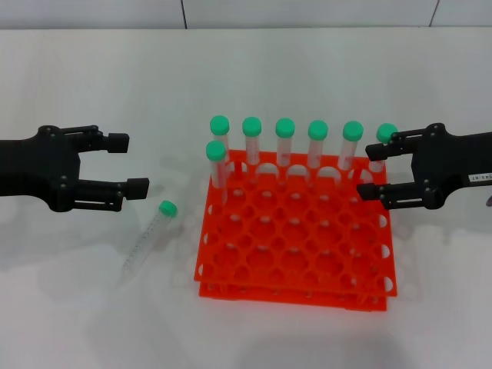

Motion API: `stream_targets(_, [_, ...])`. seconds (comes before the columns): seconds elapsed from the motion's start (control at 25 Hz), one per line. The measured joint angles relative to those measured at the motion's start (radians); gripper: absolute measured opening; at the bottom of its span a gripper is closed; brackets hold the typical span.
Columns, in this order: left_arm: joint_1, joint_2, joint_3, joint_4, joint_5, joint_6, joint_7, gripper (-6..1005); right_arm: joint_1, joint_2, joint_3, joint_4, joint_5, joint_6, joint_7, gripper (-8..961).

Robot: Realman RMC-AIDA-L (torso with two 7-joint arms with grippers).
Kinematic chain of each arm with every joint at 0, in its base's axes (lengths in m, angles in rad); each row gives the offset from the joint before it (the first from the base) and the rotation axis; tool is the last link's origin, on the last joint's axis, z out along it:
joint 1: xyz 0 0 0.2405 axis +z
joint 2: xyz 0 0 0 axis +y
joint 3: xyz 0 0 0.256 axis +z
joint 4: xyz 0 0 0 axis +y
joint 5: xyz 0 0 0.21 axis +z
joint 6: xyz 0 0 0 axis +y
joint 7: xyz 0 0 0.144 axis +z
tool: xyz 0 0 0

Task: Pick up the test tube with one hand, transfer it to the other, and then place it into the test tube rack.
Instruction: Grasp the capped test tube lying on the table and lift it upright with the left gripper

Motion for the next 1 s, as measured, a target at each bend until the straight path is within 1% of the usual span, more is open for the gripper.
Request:
stream_targets(0.6, [-0.002,-0.002,0.001,0.001,0.001,0.000,-0.006,875,-0.001,0.000,0.000,-0.006,0.000,-0.007,0.003,637])
stream_targets(0.72, [-0.002,0.001,0.004,0.001,0.009,0.000,-0.016,872,-0.001,0.000,0.001,-0.007,0.000,-0.006,0.003,636])
stream_targets(0.88, [-0.018,0.014,0.007,0.008,0.073,0.000,-0.080,869,-0.001,0.000,0.007,-0.001,0.005,-0.002,0.003,636])
stream_targets(1.0, [-0.055,0.028,0.008,0.010,0.179,0.014,-0.141,866,-0.001,0.001,0.008,0.000,0.012,-0.001,0.003,636])
